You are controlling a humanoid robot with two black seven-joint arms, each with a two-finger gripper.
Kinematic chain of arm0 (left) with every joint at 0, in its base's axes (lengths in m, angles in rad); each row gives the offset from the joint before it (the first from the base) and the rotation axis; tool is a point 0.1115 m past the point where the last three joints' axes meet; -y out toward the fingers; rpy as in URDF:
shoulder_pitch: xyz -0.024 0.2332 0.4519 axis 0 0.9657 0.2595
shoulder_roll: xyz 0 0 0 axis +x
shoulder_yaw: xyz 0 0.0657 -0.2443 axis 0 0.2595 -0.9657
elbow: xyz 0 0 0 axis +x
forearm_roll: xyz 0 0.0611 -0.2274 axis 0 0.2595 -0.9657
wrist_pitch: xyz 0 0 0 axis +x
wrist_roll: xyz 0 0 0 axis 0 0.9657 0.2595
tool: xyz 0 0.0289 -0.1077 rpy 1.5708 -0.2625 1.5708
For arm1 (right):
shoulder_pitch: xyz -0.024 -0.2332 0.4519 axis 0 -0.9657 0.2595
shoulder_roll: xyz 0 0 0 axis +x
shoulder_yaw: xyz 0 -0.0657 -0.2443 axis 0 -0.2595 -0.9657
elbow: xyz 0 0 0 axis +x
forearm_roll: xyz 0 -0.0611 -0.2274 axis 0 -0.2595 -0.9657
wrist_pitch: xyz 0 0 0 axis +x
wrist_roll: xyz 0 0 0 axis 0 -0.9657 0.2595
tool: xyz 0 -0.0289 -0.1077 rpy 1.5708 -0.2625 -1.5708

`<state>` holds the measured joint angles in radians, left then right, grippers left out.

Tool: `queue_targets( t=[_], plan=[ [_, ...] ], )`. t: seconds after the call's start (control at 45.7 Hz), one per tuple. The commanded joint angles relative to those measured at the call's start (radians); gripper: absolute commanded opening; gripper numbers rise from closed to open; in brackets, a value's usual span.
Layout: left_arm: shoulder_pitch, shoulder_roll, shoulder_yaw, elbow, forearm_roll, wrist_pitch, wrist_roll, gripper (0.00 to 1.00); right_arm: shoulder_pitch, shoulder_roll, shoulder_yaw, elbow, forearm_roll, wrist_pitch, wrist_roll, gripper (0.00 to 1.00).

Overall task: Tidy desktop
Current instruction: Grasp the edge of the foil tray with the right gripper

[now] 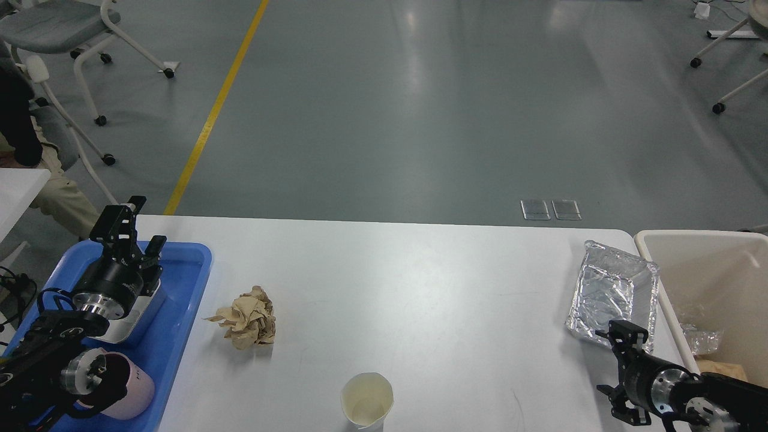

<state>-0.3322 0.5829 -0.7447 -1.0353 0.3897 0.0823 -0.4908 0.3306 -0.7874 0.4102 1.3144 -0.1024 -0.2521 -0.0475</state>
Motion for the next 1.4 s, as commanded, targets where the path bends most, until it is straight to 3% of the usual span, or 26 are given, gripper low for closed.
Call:
queue_targets(
  t=[0.0,0.547,0.591,0.634,0.722,0.744,1.378],
  plan=[
    [0.001,0.000,-0.001,0.001,0.001,-0.001,-0.002,0.96,0.010,-0.006,-0.001,-0.004,0.003,0.001,-0.038,1.00],
    [0.028,-0.003,0.001,0.001,0.001,0.001,-0.017,0.96,0.065,0.005,-0.005,-0.081,0.066,-0.003,-0.064,0.96],
    [0.030,-0.003,0.001,0.001,0.001,-0.001,-0.017,0.96,0.071,0.005,-0.008,-0.084,0.066,-0.001,-0.075,0.90],
    [0.030,-0.003,0.001,0.001,0.001,0.001,-0.018,0.96,0.073,0.004,-0.013,-0.083,0.067,-0.001,-0.078,0.76],
    [0.030,-0.003,0.001,0.001,0.001,0.001,-0.022,0.96,0.073,0.002,-0.016,-0.083,0.081,-0.003,-0.083,0.38],
    [0.028,-0.003,0.001,0.001,0.001,0.001,-0.023,0.96,0.073,0.004,-0.019,-0.083,0.087,-0.003,-0.084,0.34],
    [0.042,0.000,0.001,0.000,0.001,0.001,-0.031,0.96,0.085,0.057,-0.019,-0.184,0.086,0.030,-0.088,0.34]
  ],
)
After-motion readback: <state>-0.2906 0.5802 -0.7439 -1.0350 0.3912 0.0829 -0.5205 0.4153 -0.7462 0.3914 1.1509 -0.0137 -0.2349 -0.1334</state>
